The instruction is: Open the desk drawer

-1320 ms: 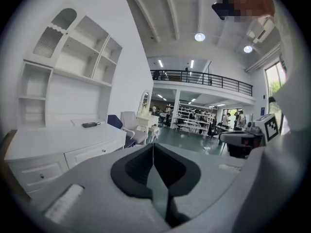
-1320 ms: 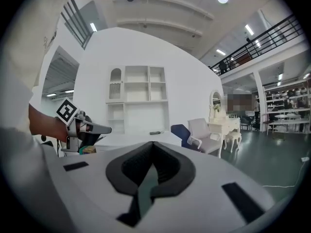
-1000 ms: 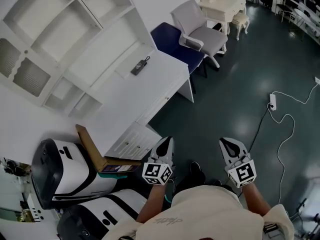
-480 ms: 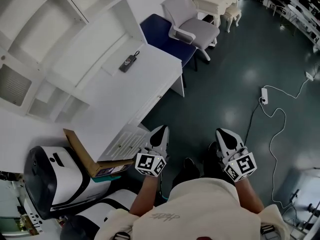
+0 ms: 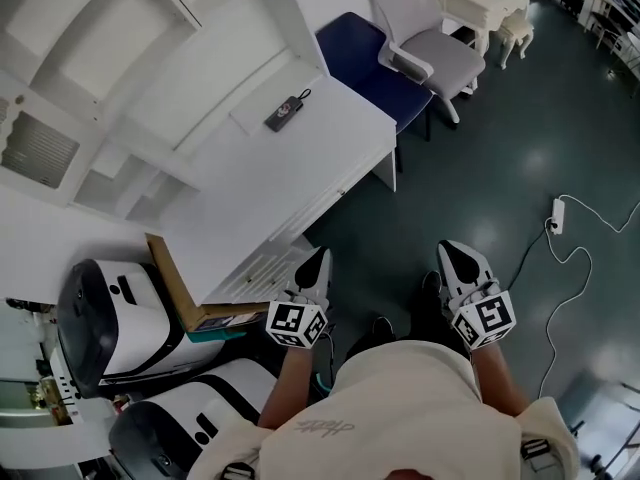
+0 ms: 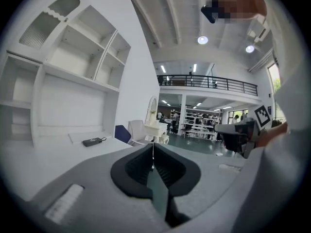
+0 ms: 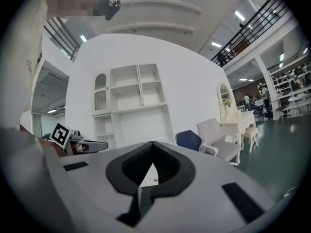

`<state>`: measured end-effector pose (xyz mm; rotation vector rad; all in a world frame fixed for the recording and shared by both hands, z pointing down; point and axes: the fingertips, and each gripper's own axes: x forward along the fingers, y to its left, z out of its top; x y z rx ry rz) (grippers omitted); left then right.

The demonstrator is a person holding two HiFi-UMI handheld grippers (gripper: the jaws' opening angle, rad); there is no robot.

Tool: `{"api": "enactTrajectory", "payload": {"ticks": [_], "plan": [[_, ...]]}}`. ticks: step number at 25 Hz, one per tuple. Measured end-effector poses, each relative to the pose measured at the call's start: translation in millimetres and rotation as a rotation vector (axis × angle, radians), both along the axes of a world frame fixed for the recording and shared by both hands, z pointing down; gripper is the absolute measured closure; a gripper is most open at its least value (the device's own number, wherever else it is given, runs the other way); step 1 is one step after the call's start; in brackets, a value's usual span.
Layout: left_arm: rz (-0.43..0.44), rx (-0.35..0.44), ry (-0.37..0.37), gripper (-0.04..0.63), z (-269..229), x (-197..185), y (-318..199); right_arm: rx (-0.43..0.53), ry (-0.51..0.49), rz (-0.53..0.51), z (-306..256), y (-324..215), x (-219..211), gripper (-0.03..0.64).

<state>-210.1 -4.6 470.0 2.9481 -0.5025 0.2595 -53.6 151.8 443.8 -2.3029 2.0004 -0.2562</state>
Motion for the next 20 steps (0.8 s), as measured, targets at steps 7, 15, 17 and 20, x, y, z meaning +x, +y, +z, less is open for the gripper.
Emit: {"api": "enactTrajectory", "payload": {"ticks": [7, 15, 17, 20], "plan": [[-0.091, -0.014, 0.013, 0.578, -13.9, 90.9, -21.7, 0.0, 0.169, -0.176, -4.0, -39.0, 73.3, 0.615], [-0.249, -0.033, 0.012, 0.578, -16.3, 144.0, -40.1, 0.024, 0.092, -0.285, 15.7, -62.6, 163.8, 0.615], [-0.277, -0.04, -0.028, 0.578, -6.1, 145.2, -42.2, 0.015, 0.081, -0.305, 23.1, -69.4, 169.6, 0.615], [-0.308, -0.039, -0.073, 0.578, 3.4, 149.6, -49.1, -0.002, 0.067, -0.338, 33.8, -79.4, 171.7, 0.615]]}}
